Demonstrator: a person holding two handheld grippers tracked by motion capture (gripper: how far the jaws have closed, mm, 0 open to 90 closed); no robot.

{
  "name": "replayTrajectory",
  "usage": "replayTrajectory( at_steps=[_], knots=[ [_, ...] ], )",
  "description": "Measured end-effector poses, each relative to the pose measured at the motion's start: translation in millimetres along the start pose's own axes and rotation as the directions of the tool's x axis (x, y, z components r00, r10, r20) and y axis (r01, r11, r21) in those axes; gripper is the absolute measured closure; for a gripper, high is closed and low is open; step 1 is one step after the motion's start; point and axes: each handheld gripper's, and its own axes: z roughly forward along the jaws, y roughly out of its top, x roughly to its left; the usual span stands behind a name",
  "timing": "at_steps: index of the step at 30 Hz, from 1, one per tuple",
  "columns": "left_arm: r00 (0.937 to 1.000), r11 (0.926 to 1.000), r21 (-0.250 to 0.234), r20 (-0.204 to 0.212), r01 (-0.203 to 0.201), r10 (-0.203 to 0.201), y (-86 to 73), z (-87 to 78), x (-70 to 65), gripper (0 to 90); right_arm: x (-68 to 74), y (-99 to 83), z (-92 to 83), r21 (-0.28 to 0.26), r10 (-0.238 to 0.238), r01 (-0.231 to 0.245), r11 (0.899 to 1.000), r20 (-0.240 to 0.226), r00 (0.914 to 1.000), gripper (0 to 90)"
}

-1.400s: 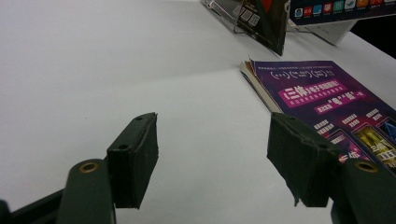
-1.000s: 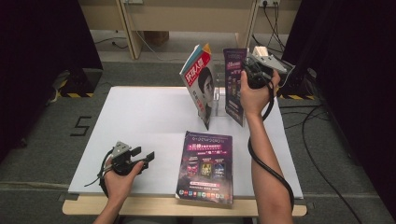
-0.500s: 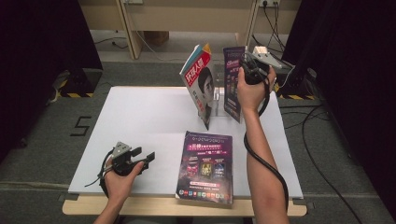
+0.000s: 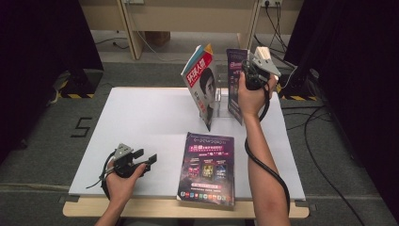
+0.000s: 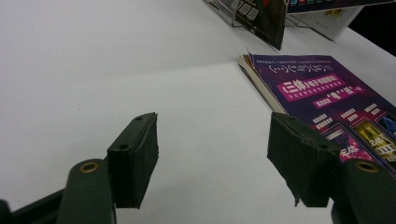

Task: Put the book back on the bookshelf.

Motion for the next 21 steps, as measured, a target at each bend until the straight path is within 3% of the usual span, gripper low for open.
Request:
replayTrajectory(
  at_steps=[5, 11, 13, 21],
  knots=[
    [1.0000, 1.0000, -0.003, 0.000, 0.008, -0.008, -0.3, -1.3, -0.8, 32.9, 0.1, -10.3, -19.5, -0.015, -0.003, 0.003, 1.000, -0.003, 1.0000, 82.5],
    [1.0000, 1.0000, 0.001, 0.003, 0.008, -0.008, -0.6, -0.8, -1.4, 32.9, 1.1, -23.1, -44.2, -0.017, -0.049, 0.049, 0.999, -0.008, 0.9987, 82.0],
    [1.0000, 1.0000, 0.001, 0.003, 0.006, -0.006, -0.8, -0.7, -1.6, 32.8, 1.2, -27.0, -52.3, -0.018, -0.085, 0.085, 0.996, -0.002, 0.9964, 81.8],
    [0.9999, 0.9999, -0.003, 0.001, 0.013, -0.013, -0.9, -1.0, -1.8, 32.8, -5.7, -38.1, -77.4, 0.012, -0.120, 0.121, 0.993, -0.026, 0.9924, 81.5]
  ],
)
